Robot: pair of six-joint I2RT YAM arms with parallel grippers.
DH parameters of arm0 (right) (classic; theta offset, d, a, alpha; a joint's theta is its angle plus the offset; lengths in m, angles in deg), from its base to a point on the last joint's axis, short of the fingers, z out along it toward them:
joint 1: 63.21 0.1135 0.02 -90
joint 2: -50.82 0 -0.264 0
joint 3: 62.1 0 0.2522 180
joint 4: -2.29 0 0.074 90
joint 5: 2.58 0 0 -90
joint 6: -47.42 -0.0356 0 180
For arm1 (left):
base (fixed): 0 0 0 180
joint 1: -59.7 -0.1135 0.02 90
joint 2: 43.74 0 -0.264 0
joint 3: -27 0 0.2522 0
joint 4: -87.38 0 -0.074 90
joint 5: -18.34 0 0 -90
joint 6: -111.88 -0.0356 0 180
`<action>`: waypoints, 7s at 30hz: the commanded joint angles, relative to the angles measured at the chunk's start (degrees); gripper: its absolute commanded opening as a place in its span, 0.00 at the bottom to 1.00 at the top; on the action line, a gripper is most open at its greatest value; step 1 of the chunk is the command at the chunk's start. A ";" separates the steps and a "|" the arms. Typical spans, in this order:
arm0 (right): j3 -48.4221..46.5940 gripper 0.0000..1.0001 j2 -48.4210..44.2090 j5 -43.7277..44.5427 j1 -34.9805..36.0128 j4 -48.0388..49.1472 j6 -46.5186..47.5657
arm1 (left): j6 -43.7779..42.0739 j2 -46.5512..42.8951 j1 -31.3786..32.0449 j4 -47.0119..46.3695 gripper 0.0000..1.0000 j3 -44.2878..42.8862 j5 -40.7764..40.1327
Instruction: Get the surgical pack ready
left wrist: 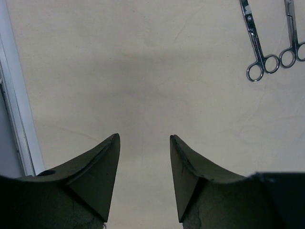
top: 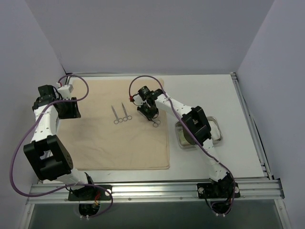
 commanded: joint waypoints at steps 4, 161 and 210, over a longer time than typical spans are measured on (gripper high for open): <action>0.30 0.00 -1.96 6.49 2.22 -1.99 1.48 | -0.95 0.20 0.16 -0.73 0.56 -0.27 0.81; -8.92 0.38 6.99 17.40 9.78 25.95 -33.23 | -0.60 -11.49 0.43 3.58 0.64 4.83 -8.24; 8.11 0.00 -9.87 18.55 13.03 30.26 -23.05 | -2.18 -10.44 0.34 2.53 0.64 6.15 -6.31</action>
